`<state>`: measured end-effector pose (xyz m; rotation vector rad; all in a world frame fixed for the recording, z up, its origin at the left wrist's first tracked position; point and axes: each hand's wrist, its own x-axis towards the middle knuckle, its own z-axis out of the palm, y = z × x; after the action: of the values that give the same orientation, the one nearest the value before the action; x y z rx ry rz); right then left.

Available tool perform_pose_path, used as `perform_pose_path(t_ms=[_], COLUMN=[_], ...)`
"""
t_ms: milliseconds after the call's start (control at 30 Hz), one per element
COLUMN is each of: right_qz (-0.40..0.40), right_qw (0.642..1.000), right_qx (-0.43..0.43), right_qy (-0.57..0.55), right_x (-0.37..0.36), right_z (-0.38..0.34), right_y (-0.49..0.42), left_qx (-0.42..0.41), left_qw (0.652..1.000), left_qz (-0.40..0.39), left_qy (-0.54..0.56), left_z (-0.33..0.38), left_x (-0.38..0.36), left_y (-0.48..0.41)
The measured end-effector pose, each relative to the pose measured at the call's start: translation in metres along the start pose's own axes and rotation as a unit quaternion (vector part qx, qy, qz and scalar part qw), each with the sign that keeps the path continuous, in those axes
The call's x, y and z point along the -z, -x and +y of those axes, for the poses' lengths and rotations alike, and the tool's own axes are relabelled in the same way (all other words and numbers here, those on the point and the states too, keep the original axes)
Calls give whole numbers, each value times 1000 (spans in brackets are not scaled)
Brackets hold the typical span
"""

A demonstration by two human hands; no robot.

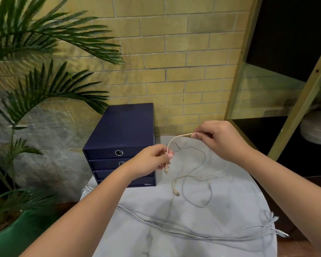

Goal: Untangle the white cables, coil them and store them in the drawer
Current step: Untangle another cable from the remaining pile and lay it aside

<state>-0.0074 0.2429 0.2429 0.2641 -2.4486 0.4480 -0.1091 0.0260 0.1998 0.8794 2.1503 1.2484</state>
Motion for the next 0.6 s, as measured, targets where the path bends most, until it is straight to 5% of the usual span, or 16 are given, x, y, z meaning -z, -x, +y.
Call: perform_pose_path(t_ms=[300, 600], right_qz=[11, -49], right_qw=[998, 997], right_qx=[-58, -57], right_qy=[12, -13], right_x=[9, 7], right_z=[11, 9], right_y=[-5, -6], left_qx=[-151, -124], left_qw=[965, 966], left_qz=[99, 75], left_qy=[-189, -215], left_z=[-5, -17], left_x=[4, 15], left_y=[5, 6])
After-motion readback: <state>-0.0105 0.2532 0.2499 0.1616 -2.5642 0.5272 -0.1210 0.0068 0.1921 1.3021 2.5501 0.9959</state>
